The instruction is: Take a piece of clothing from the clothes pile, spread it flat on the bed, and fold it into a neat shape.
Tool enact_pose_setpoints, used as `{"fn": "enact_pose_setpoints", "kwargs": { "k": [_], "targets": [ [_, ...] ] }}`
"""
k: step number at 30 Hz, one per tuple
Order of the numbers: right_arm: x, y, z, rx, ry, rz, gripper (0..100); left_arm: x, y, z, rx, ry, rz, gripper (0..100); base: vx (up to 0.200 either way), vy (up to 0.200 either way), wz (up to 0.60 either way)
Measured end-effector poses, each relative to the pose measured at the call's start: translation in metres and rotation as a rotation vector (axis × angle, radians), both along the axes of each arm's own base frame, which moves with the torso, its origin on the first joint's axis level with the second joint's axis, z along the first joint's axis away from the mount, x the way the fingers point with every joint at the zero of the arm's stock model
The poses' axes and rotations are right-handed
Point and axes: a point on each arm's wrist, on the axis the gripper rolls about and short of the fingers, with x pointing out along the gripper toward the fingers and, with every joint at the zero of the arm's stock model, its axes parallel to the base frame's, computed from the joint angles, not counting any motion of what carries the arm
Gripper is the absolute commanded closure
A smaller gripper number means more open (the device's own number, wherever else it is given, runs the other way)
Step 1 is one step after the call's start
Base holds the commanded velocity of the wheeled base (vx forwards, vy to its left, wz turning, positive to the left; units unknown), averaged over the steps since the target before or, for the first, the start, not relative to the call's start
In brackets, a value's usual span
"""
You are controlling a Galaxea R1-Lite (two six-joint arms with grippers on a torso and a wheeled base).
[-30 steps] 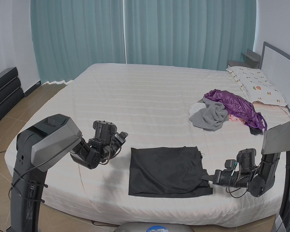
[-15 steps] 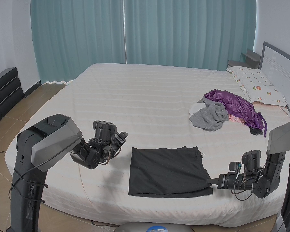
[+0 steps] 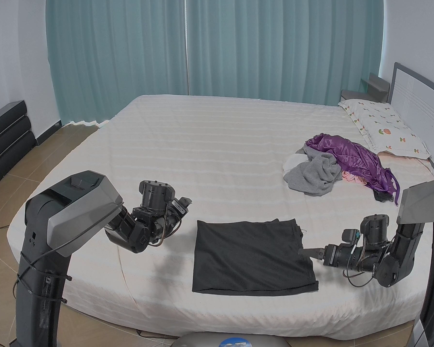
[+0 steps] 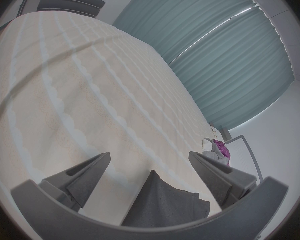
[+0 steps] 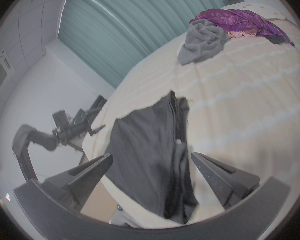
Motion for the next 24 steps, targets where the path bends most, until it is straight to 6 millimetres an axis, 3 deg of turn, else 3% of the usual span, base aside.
{"fn": "enact_pose_setpoints", "kwargs": {
  "k": [7,12,22,23,24],
  "targets": [
    [0.053,0.013,0.009,0.138,-0.072,-0.099,0,0.000,0.000,-0.001,0.002,0.001,0.000,0,0.000,0.000,0.00],
    [0.087,0.024,-0.004,0.160,-0.117,-0.178,0,-0.001,0.000,-0.001,0.005,0.004,0.000,0,0.000,0.000,0.00],
    [0.118,0.043,-0.034,0.161,-0.157,-0.227,0,-0.002,0.001,-0.002,0.008,0.007,0.003,0,0.000,0.000,0.00],
    [0.118,0.043,-0.036,0.160,-0.156,-0.227,100,-0.002,0.001,-0.002,0.008,0.008,0.003,0,0.000,0.000,0.00],
    [0.119,0.043,-0.038,0.159,-0.153,-0.227,100,-0.002,0.001,-0.002,0.008,0.008,0.004,0,0.000,0.000,0.00]
  ]
}}
